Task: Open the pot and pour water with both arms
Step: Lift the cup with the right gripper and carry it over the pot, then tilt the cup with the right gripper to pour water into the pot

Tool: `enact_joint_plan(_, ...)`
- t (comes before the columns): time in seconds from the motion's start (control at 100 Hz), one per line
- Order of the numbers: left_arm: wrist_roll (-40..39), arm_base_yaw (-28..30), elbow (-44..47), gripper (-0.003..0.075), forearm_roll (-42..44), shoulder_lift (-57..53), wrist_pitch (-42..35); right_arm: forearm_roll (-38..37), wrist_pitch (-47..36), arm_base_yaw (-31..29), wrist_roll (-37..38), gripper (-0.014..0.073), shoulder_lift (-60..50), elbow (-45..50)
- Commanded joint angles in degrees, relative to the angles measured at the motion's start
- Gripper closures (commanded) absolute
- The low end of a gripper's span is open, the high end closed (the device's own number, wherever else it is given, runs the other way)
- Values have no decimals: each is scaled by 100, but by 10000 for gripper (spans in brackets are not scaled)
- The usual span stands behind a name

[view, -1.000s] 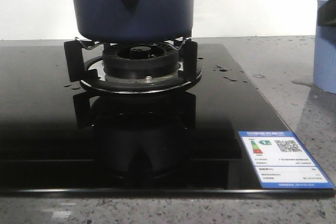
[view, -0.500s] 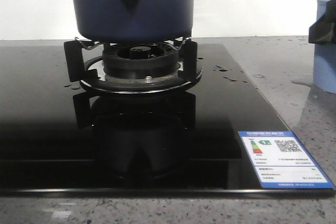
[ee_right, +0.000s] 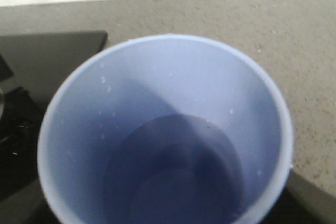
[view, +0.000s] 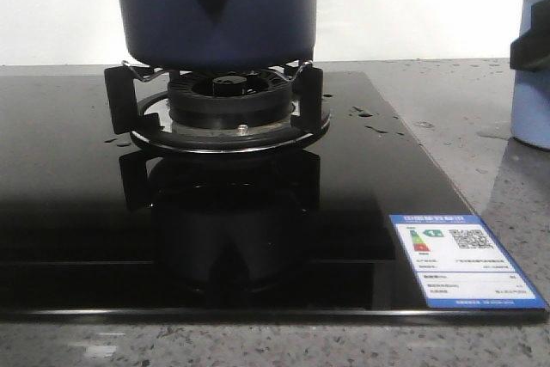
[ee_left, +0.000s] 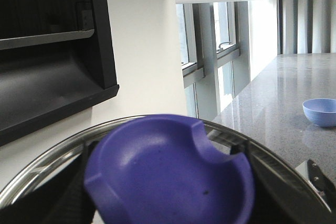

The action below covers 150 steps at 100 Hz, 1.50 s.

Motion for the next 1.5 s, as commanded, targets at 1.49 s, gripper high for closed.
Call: enact_joint_plan(1.49, -54, -7, -211, 426, -807, -181, -105, -2444, 4644, 1173, -1720, 422, 2054, -6686)
